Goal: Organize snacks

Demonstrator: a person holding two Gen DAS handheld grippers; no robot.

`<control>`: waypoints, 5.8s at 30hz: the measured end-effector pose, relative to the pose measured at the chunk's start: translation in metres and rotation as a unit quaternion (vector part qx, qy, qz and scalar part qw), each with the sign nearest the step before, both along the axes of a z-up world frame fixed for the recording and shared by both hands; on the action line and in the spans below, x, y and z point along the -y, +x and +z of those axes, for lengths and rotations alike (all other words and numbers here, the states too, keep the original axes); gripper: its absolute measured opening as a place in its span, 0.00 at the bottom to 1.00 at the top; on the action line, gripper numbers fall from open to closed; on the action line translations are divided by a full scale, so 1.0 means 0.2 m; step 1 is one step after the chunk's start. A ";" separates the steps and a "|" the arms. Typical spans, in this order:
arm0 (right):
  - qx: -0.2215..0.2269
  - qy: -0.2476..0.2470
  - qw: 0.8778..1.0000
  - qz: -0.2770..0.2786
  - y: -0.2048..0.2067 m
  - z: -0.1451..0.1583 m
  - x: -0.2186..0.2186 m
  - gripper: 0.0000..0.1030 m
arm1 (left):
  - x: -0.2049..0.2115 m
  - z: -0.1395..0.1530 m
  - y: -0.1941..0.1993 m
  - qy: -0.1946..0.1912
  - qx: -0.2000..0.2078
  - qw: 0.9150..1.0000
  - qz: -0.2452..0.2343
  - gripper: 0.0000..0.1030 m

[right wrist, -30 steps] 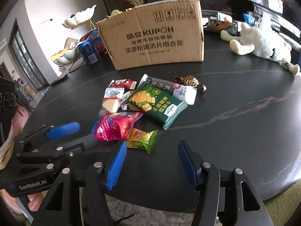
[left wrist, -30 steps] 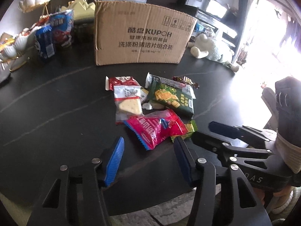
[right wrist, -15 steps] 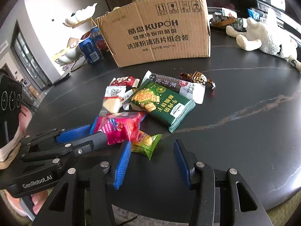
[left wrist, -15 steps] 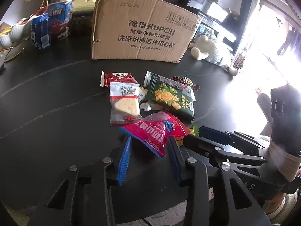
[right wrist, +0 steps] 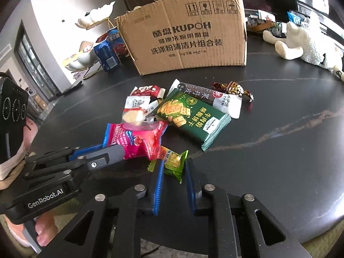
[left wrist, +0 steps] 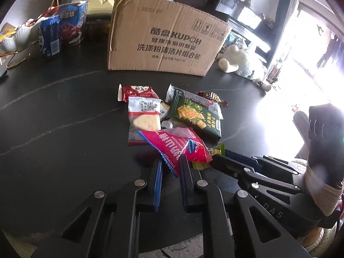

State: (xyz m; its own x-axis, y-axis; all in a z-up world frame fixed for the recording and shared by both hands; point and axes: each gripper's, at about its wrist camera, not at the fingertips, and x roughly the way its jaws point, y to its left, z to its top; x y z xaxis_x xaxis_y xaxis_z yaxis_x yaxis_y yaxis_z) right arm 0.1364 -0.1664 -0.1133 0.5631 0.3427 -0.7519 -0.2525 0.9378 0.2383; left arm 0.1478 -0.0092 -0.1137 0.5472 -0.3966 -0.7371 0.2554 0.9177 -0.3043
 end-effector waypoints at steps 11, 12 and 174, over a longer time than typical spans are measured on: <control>0.019 0.002 1.000 -0.017 -0.02 0.07 0.03 0.12 | 0.01 0.10 -0.05 0.017 0.040 0.999 0.002 0.15; 0.023 0.000 1.000 -0.018 -0.02 0.08 0.03 0.12 | 0.01 0.10 -0.05 0.017 0.041 0.999 0.003 0.15; -0.005 -0.099 0.986 0.135 0.39 0.00 -0.06 0.63 | 0.02 -0.02 0.30 0.113 0.019 0.993 0.019 0.64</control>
State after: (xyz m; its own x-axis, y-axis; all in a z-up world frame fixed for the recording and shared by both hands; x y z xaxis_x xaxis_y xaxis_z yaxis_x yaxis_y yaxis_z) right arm 0.2151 -0.1540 -0.1131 0.4637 0.3247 -0.8243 -0.4986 0.8647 0.0602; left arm 0.2069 -0.0139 -0.1170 0.5886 -0.2009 -0.7830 0.2261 0.9709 -0.0791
